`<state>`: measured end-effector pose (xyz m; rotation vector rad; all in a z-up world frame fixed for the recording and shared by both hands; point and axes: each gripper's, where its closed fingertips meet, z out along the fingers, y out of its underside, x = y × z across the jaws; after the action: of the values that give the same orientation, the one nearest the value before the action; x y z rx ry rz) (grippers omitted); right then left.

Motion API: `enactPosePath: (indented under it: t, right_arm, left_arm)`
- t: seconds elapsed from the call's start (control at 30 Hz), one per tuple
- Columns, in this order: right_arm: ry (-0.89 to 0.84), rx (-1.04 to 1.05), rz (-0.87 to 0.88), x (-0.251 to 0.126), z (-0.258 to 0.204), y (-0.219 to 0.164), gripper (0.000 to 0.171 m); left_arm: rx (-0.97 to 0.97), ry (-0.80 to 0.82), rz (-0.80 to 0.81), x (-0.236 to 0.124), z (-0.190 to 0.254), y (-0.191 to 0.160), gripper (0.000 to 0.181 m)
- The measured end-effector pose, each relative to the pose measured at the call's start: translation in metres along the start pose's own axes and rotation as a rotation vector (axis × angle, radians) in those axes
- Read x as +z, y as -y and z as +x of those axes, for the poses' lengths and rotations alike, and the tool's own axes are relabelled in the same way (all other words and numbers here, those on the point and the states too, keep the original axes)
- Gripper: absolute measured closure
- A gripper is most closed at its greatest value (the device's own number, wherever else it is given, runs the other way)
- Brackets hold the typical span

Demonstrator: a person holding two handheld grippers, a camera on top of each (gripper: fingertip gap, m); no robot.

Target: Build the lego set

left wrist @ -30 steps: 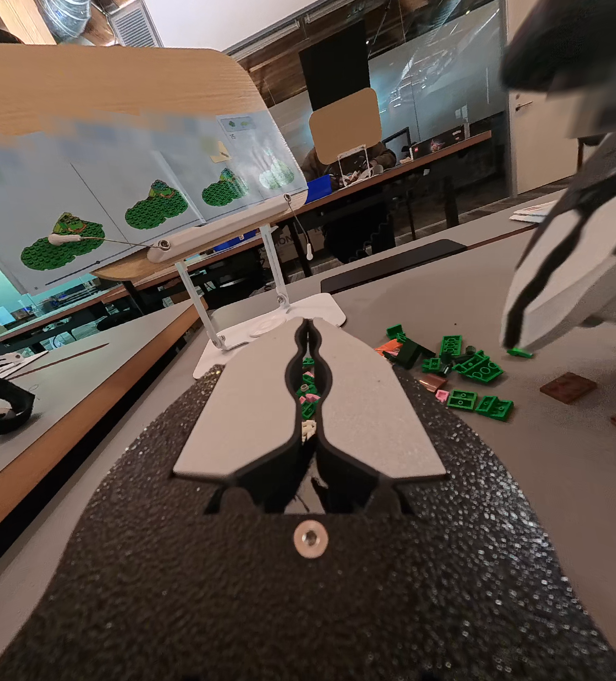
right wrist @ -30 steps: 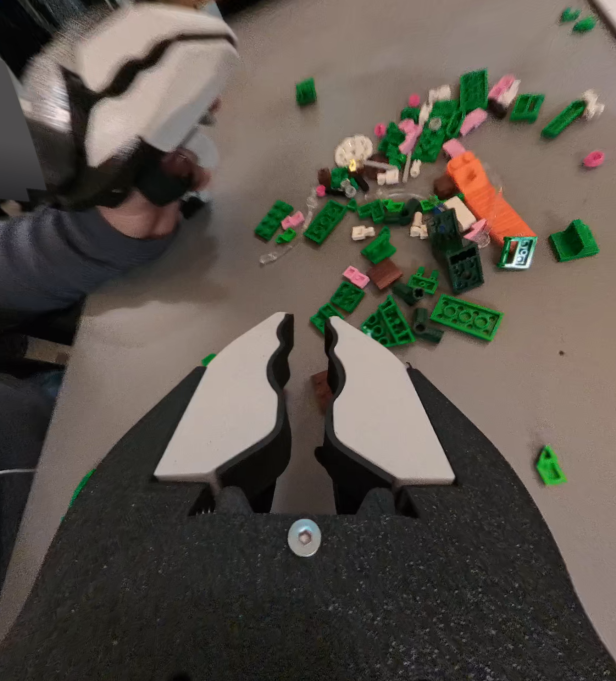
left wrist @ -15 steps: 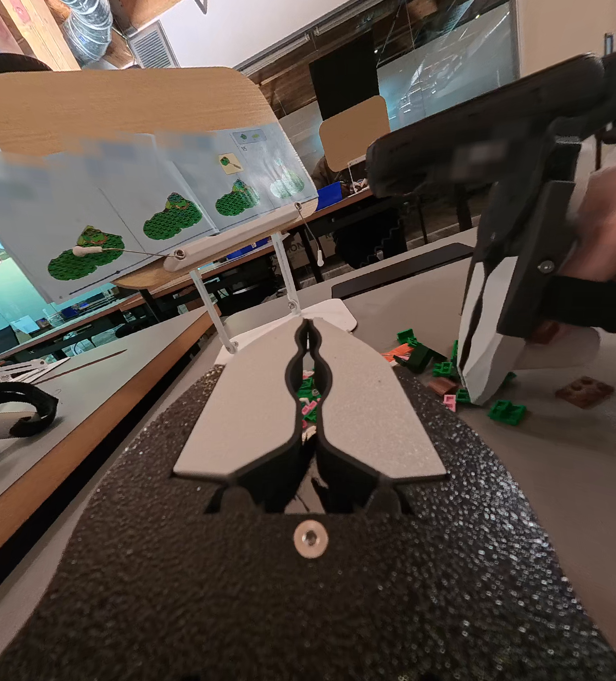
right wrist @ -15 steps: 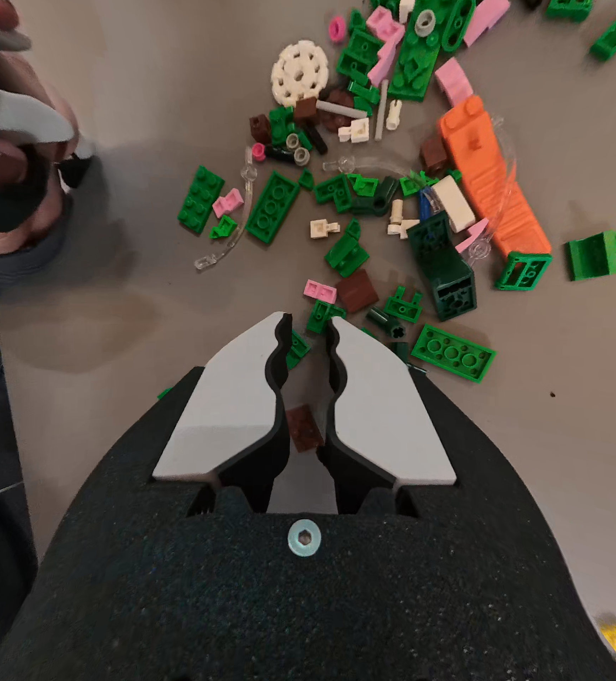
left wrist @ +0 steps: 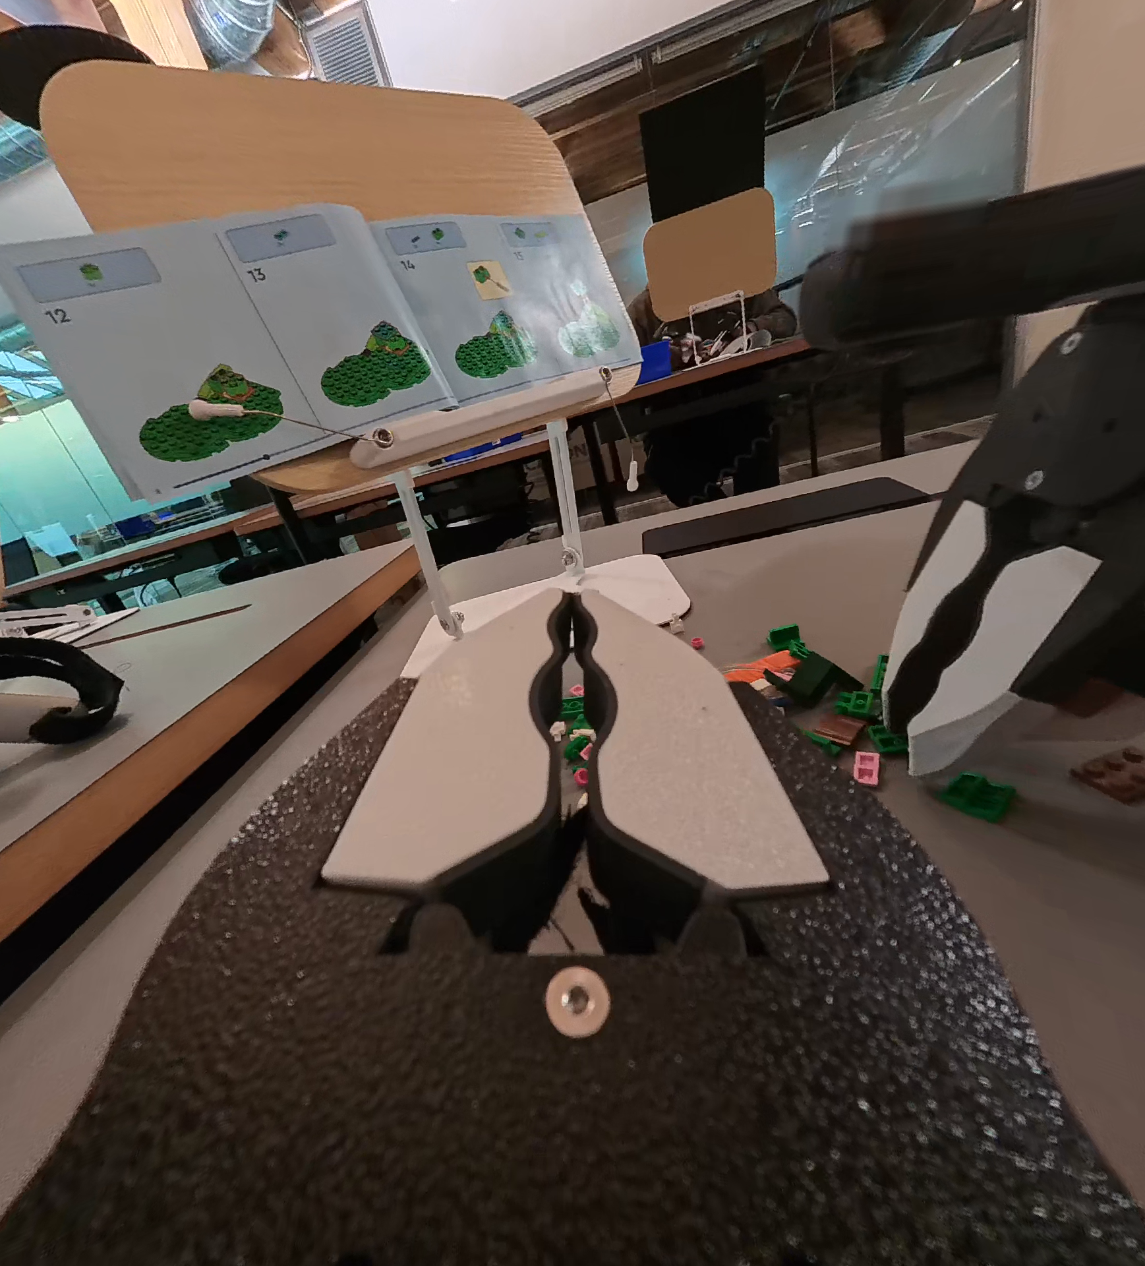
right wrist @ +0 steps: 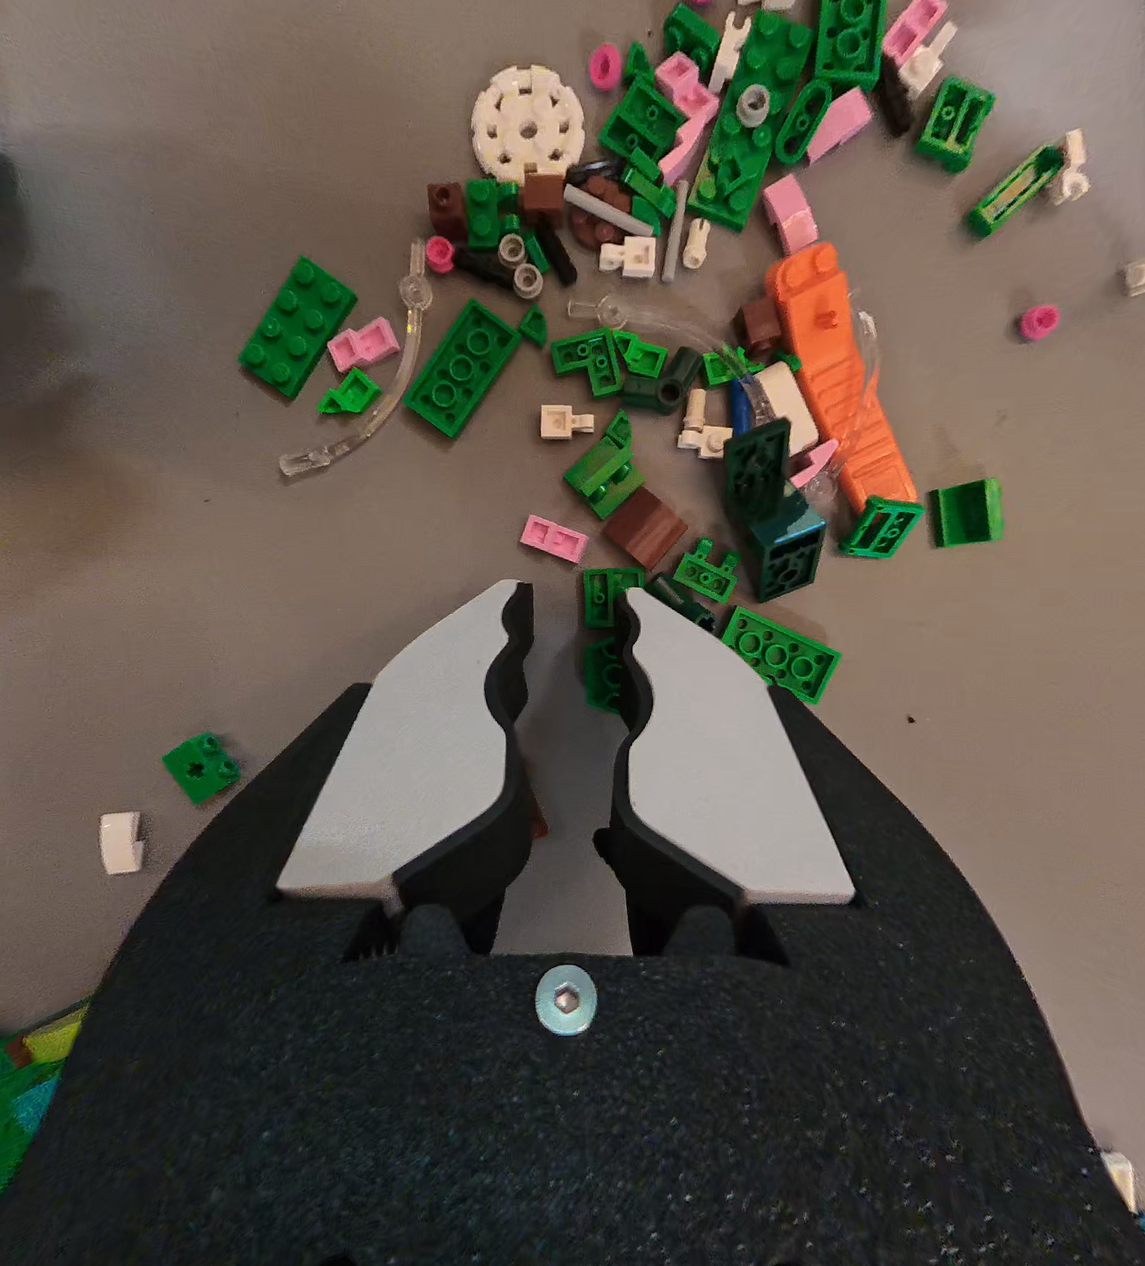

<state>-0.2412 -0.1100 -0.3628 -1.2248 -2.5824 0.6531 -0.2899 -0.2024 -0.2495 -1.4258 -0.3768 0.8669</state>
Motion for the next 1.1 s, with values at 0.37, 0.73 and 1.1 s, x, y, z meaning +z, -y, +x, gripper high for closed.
enactPosePath:
  t: [0.37,0.73,1.1]
  right_arm:
    - [-0.066,-0.19,0.102,-0.002,-0.003,-0.002,0.171]
    - [-0.009,-0.194,0.149,-0.007,-0.008,-0.013,0.157]
    - [0.02,-0.216,0.113,-0.006,-0.001,-0.01,0.151]
  left_arm:
    - [0.004,-0.013,0.0,0.0,0.003,-0.001,0.181]
    - [0.003,-0.028,0.004,0.0,0.005,0.0,0.181]
    - [-0.009,-0.016,0.011,-0.001,0.002,0.001,0.181]
